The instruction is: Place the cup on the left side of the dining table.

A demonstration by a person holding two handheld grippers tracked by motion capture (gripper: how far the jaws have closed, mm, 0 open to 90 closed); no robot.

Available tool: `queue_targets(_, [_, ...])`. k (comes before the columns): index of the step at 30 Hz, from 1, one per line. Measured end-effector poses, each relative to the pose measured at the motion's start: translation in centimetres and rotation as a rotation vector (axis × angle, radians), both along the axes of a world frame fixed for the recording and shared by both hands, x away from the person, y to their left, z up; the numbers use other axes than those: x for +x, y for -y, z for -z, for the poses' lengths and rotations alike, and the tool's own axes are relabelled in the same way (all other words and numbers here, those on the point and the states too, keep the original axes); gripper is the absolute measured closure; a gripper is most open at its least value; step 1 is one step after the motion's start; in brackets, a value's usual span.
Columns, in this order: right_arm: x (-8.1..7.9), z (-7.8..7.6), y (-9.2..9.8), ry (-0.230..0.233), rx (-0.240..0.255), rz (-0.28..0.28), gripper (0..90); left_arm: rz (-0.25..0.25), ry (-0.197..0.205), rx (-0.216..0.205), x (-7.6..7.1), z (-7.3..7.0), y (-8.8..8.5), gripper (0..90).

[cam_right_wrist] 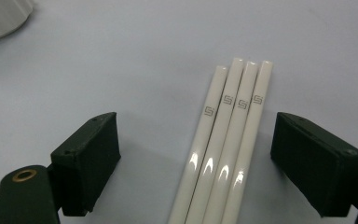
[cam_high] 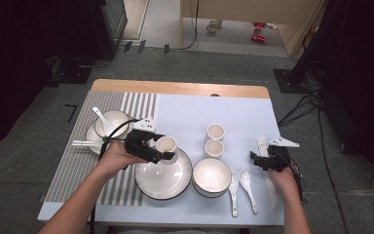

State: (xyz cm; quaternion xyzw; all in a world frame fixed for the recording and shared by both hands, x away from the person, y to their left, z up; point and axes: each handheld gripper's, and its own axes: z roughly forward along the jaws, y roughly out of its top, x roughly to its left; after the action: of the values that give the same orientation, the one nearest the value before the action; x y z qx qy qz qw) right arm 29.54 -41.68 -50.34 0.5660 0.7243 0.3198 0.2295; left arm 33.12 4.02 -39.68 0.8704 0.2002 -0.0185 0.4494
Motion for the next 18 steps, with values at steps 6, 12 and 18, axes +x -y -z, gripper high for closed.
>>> queue_targets(6, [0.0, 0.0, 0.0, 0.000, 0.000, 0.000, 15.0, -0.014, 0.002, 0.010, -0.2, 0.1, -0.7, 27.8])
queue_targets(12, [0.0, 0.0, 0.0, 0.000, 0.000, 0.000, 15.0, -0.032, -0.001, 0.011, -0.4, 0.1, -1.7, 27.7])
queue_targets(18, [0.0, 0.0, 0.0, -0.001, 0.000, 0.000, 15.0, -0.045, -0.008, 0.013, -0.6, 0.2, -2.5, 27.8])
